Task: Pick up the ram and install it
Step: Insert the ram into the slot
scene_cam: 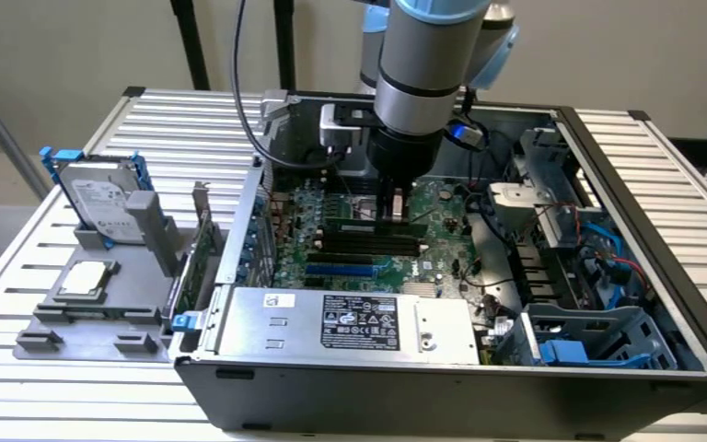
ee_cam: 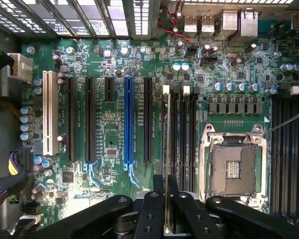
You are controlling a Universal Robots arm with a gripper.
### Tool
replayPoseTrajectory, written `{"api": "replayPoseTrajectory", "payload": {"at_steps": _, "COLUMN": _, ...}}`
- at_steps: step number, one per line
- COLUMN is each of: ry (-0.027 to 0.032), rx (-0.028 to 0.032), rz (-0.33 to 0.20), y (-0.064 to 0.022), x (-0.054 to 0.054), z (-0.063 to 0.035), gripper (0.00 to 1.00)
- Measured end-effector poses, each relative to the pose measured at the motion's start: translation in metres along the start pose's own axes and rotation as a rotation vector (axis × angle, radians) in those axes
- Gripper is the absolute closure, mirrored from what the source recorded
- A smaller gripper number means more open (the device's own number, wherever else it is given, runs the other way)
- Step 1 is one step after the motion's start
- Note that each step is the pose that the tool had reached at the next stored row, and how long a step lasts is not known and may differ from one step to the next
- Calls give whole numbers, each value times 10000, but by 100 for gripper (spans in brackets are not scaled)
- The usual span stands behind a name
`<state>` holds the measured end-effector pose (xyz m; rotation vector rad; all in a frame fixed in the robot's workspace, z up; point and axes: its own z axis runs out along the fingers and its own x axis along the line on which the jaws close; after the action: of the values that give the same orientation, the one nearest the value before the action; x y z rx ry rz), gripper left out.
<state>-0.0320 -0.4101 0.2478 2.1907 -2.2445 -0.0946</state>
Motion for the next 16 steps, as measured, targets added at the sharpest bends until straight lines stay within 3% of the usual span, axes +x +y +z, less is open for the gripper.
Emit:
{"api": "replayPoseTrajectory", "payload": {"at_steps": 7, "ry": 2, "rx": -2, "rz": -52, "y": -6, "x": 5, "z": 126, "gripper": 86}}
{"api": "replayPoseTrajectory", "payload": {"at_steps": 16, "ry": 15, "rx": -6, "rz": -149, "y": -1, "x": -21, "z": 154, "gripper": 86}}
